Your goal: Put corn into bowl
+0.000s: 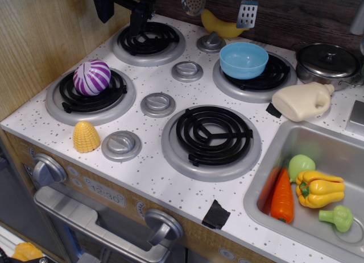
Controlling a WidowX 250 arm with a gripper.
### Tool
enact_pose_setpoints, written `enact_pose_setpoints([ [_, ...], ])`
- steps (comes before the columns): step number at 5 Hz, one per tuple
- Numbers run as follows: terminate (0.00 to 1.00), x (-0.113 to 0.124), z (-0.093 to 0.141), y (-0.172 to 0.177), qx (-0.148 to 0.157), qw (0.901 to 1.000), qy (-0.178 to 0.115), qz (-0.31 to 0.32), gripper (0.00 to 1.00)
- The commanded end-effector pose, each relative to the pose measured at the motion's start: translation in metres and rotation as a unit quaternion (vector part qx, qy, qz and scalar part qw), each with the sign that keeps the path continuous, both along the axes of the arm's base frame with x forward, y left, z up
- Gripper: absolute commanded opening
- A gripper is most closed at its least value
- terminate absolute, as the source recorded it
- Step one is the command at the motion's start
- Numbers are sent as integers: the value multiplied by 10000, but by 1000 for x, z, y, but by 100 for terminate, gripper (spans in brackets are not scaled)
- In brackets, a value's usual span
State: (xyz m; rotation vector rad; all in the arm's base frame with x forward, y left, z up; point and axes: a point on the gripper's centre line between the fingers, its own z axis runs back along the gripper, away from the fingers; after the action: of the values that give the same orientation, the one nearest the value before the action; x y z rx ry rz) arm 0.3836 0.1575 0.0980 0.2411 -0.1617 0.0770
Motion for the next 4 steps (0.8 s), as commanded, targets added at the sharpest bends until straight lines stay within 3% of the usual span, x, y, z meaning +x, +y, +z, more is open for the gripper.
enact_pose_setpoints([
  [1,0,0,0,0,0,10000,0,0,100],
  [2,0,-23,16,-19,55,10000,13,55,100],
  [3,0,-49,35,-36,-3,9991,272,316,100],
  [4,0,-86,38,-38,-34,9977,285,610,100],
])
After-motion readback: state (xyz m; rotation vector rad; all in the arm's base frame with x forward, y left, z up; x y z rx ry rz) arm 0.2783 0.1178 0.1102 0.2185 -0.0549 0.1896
